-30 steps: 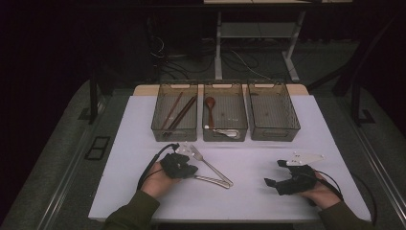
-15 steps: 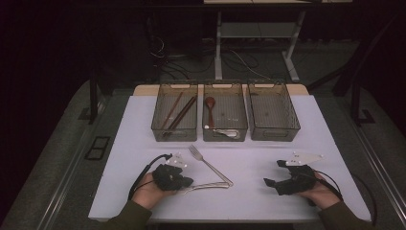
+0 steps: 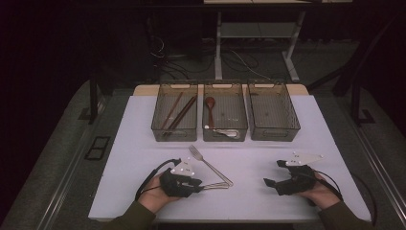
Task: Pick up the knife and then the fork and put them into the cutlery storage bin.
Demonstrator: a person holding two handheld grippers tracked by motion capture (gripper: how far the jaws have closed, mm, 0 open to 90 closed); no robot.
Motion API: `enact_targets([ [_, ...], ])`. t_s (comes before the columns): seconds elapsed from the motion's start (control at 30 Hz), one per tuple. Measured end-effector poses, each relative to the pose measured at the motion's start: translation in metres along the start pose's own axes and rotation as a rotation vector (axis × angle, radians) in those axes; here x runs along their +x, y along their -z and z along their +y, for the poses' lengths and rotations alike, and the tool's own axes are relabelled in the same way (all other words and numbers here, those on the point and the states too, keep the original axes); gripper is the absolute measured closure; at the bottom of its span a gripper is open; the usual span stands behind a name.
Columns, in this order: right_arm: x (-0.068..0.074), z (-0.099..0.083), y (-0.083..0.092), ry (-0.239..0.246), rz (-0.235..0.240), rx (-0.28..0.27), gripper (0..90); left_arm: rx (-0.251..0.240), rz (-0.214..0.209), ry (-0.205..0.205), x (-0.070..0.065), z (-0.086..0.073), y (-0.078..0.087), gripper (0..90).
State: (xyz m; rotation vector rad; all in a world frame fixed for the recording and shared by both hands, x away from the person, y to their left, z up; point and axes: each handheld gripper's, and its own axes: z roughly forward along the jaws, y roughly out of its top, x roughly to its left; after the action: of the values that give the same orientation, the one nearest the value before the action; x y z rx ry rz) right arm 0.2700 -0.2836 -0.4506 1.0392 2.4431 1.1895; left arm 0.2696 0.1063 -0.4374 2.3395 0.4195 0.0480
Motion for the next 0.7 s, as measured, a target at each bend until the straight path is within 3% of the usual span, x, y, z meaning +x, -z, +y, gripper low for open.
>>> enact_targets([
  [0.2, 0.0002, 0.0001, -0.0002, -0.001, 0.002, 0.003, 11.8, 0.015, 0.005, -0.017, -0.0006, -0.0023, -0.0076, 71.1],
  [0.4, 0.0001, 0.0001, -0.0006, 0.003, 0.001, 0.005, 11.8, -0.001, 0.009, -0.04, -0.0001, -0.0049, -0.008, 73.1],
  [0.7, 0.0009, 0.0009, -0.0003, -0.003, 0.029, -0.014, 11.8, -0.016, -0.032, -0.046, 0.0042, -0.0072, -0.0081, 79.1],
])
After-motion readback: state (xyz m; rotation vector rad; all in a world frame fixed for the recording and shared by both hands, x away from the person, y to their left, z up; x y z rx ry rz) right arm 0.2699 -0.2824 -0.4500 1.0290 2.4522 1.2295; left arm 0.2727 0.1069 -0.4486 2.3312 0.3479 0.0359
